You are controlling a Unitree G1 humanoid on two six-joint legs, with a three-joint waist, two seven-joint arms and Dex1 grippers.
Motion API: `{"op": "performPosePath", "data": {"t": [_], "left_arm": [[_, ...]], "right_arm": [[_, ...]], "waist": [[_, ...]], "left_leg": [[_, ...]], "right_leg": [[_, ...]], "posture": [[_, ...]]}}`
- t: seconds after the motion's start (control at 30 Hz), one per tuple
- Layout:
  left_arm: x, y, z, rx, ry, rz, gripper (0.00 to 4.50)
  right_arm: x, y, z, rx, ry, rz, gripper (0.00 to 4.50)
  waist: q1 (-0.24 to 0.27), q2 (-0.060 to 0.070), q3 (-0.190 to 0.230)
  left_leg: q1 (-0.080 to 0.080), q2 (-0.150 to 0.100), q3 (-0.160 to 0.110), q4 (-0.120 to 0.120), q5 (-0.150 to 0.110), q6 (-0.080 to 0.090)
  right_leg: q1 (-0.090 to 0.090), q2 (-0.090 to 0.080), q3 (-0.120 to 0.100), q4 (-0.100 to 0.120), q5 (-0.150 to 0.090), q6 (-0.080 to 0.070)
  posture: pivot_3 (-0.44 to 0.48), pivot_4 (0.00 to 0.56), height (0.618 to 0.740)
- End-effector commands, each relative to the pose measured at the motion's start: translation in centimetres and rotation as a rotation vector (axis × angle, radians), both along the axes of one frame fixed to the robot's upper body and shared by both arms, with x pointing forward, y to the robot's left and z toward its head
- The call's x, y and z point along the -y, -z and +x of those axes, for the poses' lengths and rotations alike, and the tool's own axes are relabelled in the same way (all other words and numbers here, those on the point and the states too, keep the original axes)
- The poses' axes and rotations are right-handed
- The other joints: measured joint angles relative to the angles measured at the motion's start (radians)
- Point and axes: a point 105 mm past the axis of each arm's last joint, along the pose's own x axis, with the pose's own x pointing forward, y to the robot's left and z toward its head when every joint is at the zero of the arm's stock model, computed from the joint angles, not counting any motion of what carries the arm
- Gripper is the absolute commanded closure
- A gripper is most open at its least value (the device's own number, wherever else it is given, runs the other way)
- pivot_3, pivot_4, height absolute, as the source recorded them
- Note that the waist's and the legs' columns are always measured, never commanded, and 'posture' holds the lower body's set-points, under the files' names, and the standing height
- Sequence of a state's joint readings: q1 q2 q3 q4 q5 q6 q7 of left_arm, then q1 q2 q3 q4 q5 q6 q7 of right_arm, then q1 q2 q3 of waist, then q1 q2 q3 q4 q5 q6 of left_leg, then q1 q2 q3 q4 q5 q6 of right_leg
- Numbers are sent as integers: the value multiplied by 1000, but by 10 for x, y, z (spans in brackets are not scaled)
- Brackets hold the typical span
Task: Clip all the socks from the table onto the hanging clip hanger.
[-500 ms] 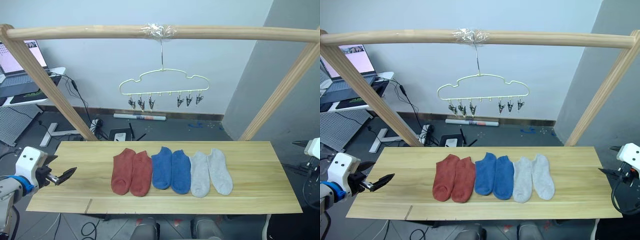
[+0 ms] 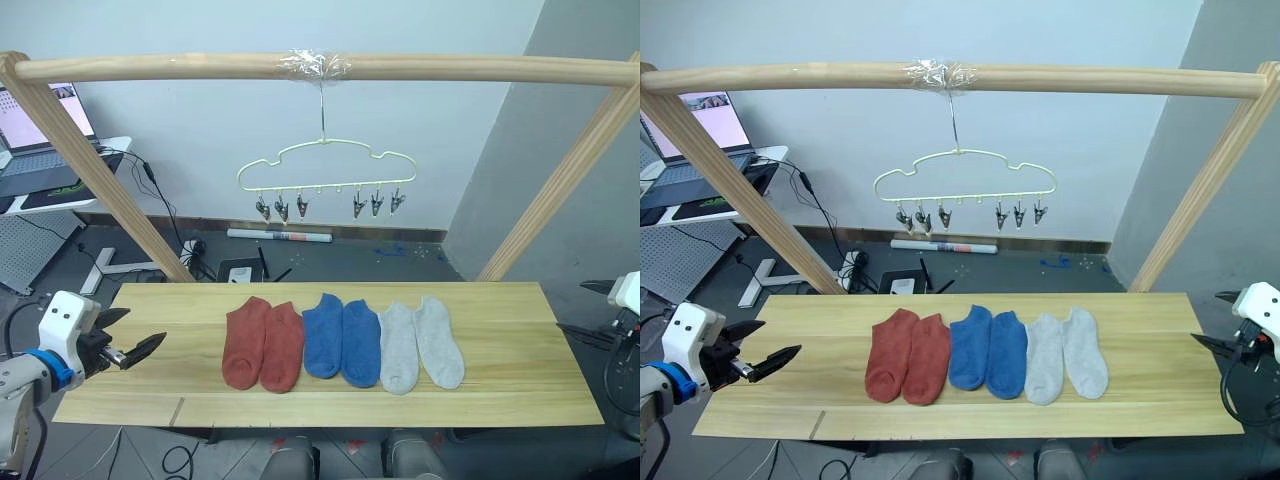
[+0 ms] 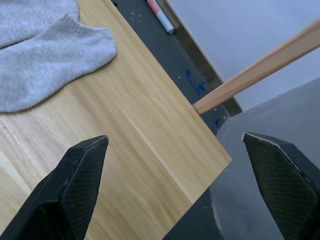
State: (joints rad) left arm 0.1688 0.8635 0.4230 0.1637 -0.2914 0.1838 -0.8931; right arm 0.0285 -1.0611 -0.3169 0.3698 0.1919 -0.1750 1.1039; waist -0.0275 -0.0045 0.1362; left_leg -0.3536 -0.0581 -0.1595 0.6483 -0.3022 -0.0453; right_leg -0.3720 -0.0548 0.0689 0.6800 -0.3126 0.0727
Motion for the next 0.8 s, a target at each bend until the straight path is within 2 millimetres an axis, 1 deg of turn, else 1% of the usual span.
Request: {"op": "performPosePath", "data": {"t": [0.03,0.23,0.5,0.67,0.8], "left_arm": [[3,-13,1,52,-1,0,46],[13,-17,0,64,16,-24,46],[20,-23,4,85,16,-22,46],[27,-25,8,102,7,-41,46],[34,-28,13,142,-18,-66,46]], "right_arm": [[0,-14,2,66,0,-15,0],[0,-12,-3,67,9,-17,0],[-8,-11,-6,67,-2,-1,0],[-22,-9,-11,44,-25,54,0],[-39,-15,-11,62,-49,95,0]], "waist": [[0,0,0],[0,0,0],[-1,0,0],[-1,-1,0],[-1,-2,1]], "left_leg": [[0,0,0,0,0,0],[0,0,0,0,0,0],[0,0,0,0,0,0],[0,0,0,0,0,0],[0,0,0,0,0,0]], "right_leg": [[0,0,0,0,0,0],[0,0,0,0,0,0],[0,0,0,0,0,0],[0,0,0,0,0,0],[0,0,0,-1,0,0]], "posture": [[22,114,740],[16,117,740],[9,118,740],[6,124,740],[-8,135,740]]}}
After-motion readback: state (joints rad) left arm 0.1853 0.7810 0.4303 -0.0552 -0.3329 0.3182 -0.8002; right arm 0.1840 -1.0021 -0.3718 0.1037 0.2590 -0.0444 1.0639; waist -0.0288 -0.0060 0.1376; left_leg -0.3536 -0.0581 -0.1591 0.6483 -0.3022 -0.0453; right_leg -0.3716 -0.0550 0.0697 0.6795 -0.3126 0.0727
